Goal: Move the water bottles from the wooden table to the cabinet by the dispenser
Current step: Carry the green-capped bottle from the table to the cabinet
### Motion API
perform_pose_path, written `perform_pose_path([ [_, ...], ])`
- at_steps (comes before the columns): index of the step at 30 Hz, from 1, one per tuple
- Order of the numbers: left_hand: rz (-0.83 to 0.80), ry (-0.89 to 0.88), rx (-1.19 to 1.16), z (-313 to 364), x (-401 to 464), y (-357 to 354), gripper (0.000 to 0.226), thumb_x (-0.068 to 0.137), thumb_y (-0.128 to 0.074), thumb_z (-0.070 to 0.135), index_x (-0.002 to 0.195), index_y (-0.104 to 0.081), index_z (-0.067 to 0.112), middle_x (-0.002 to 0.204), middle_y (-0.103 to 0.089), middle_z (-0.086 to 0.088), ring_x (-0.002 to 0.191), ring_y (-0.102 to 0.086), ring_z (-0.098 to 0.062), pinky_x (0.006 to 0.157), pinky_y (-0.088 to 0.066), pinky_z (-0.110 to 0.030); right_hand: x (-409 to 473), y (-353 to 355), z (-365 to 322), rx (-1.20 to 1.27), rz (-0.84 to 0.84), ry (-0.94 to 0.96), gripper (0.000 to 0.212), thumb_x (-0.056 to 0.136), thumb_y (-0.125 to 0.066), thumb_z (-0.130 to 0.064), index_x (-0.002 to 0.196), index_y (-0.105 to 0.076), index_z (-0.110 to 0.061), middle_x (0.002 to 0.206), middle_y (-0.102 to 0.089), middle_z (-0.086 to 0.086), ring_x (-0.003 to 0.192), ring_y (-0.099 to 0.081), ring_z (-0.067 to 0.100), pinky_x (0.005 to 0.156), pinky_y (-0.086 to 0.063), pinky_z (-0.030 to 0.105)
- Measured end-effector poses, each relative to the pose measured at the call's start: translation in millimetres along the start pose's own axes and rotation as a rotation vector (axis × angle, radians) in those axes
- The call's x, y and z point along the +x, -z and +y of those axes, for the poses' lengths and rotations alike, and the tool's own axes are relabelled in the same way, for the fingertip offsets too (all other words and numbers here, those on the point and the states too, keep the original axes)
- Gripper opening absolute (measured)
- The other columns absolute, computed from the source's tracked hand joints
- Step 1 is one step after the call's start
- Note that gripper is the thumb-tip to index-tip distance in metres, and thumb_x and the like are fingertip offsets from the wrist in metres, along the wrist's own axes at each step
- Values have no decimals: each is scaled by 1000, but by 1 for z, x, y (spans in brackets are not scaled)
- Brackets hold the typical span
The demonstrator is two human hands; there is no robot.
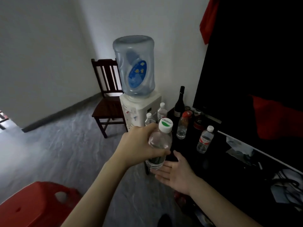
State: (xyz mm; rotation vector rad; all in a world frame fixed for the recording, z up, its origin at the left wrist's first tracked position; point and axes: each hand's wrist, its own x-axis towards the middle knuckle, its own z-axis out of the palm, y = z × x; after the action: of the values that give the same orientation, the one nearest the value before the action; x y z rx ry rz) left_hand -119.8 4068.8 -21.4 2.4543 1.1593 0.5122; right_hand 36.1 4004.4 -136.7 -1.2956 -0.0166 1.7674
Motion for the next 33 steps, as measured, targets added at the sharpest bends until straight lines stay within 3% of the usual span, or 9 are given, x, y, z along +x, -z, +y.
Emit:
perform_pose_path([
  [3, -33, -41, 25, -20, 49, -20, 72, 57, -62, 82, 119, -60, 46, 96, -73, 17, 91, -68, -6, 75, -57, -37, 45, 8, -23, 78, 20, -4, 72, 96, -36, -62, 119, -60, 3, 108, -72, 24, 102, -70, 36, 82, -52, 42],
  [13, -217, -41, -49, -67, 191, -67, 60, 62, -78, 65, 114, -60, 43, 96, -73, 16, 88, -67, -6, 77, -58, -39, 156, 33, -109, 254, 55, -27, 69, 97, -33, -62, 125, -60, -4, 111, -71, 25, 108, -68, 36, 86, -52, 43],
  [17, -314, -90, -28, -76, 226, -94, 56, 65, -76, 65, 110, -62, 37, 99, -70, 14, 89, -66, -4, 78, -56, -38, 177, 48, -111, 333, 86, -57, 69, 98, -33, -62, 126, -59, -4, 111, -71, 25, 109, -67, 36, 84, -52, 44],
  [22, -435, -186, -28, -86, 250, -135, 54, 68, -71, 74, 114, -52, 52, 97, -60, 22, 89, -58, 4, 79, -55, -32, 203, 67, -102, 544, 150, -34, 68, 98, -34, -59, 127, -59, -2, 111, -71, 25, 111, -66, 36, 88, -50, 44],
  [29, -550, -253, -52, -120, 273, -172, 60, 70, -70, 74, 122, -52, 49, 105, -64, 20, 96, -60, 4, 82, -56, -29, 242, 69, -95, 657, 255, -35, 67, 98, -35, -59, 125, -61, -3, 110, -71, 24, 105, -65, 35, 80, -50, 44],
  [33, -642, -228, -172, -145, 282, -194, 55, 73, -76, 65, 120, -55, 45, 104, -67, 17, 100, -61, 1, 83, -57, -34, 262, 73, -92, 713, 325, -27, 66, 100, -34, -58, 128, -58, -4, 118, -66, 23, 106, -62, 34, 85, -48, 45],
])
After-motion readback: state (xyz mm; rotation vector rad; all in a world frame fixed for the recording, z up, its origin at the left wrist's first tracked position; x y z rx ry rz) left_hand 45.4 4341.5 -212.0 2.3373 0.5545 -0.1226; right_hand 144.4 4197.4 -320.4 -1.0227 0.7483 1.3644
